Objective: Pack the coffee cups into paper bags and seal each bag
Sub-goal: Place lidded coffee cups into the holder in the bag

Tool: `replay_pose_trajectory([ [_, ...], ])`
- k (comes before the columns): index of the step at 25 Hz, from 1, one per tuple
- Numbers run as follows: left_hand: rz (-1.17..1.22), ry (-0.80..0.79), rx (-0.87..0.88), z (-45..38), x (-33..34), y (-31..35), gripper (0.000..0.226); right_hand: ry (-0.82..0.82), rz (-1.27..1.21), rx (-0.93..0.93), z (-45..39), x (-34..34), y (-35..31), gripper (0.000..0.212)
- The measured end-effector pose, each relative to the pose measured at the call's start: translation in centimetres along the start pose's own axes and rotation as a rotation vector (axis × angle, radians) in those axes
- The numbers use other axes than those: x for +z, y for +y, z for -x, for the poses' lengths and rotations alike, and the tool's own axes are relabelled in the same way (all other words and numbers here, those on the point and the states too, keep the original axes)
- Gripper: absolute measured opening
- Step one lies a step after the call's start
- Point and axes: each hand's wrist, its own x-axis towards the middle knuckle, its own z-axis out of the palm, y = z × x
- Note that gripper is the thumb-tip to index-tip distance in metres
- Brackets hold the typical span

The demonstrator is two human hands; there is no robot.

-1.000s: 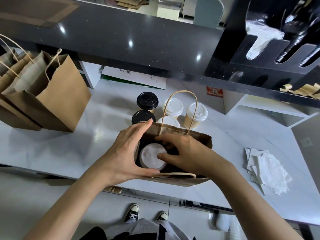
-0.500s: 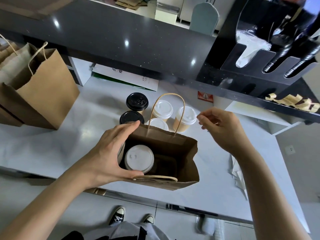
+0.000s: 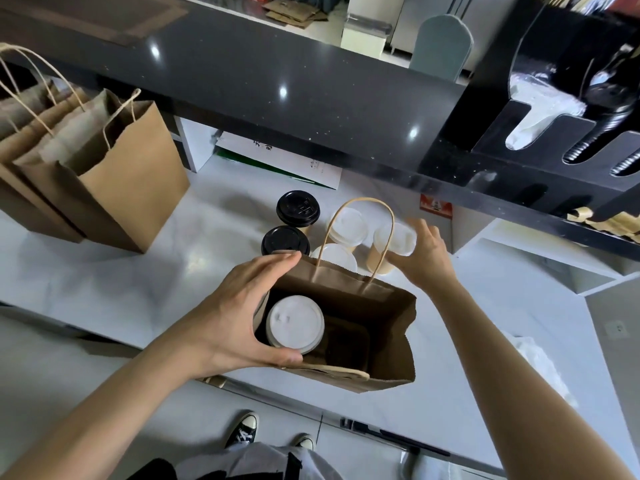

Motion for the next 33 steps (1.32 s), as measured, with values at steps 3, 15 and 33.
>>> replay_pose_trajectory([
  [3, 0.01, 0.001, -0.01, 0.2, 0.0, 0.0, 0.122, -0.044, 0.018, 0.038, -1.4, 0.8, -0.6, 0.098],
  [15, -0.025, -0.008, 0.007, 0.0, 0.2, 0.3, 0.122, 0.043, -0.098, 0.079, 0.5, 0.0, 0.6, 0.091],
  [33, -0.034, -0.032, 0.016, -0.3, 0.3, -0.1, 0.122, 0.55, -0.632, -0.132, 15.8, -11.0, -4.2, 0.071],
])
